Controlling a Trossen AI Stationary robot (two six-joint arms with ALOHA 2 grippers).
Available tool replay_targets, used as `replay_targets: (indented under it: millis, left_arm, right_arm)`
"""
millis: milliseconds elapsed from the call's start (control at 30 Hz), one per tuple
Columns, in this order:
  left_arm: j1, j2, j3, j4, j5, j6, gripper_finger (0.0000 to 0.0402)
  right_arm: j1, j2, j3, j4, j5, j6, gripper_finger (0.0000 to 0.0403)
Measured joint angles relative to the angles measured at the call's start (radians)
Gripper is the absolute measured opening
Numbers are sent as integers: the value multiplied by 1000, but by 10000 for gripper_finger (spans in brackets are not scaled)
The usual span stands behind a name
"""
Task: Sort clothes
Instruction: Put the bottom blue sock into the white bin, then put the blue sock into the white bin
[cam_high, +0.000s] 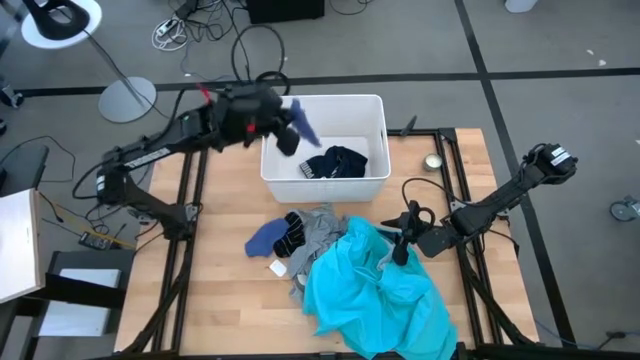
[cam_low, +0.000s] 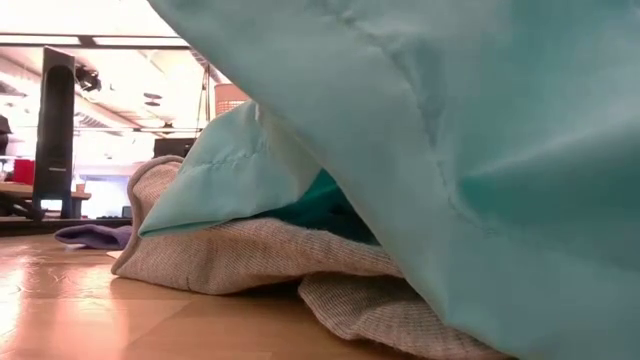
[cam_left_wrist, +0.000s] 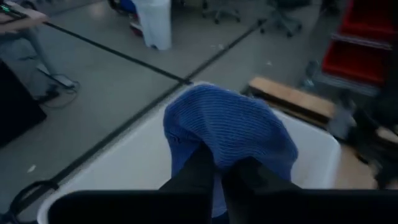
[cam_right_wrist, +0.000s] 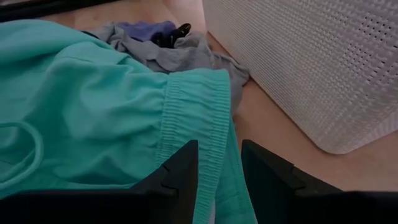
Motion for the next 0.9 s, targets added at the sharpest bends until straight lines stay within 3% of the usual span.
replay_targets:
  millis: [367,500,767,900]
  left_arm:
    - [96,42,0,-95,49,29,160]
    - [90,28,0,-109,44,-12,183]
    - [-76,-88,-5,-237,52,-39,186]
    - [-232,-193,-120,-247,-103,-126,186]
  right_arm:
    - [0,0,0,10,0,-5,122]
    - [0,0,0,10,0,-32,121]
    - [0,0,0,11,0,-32,120]
    - [0,0,0,11,0,-32,119]
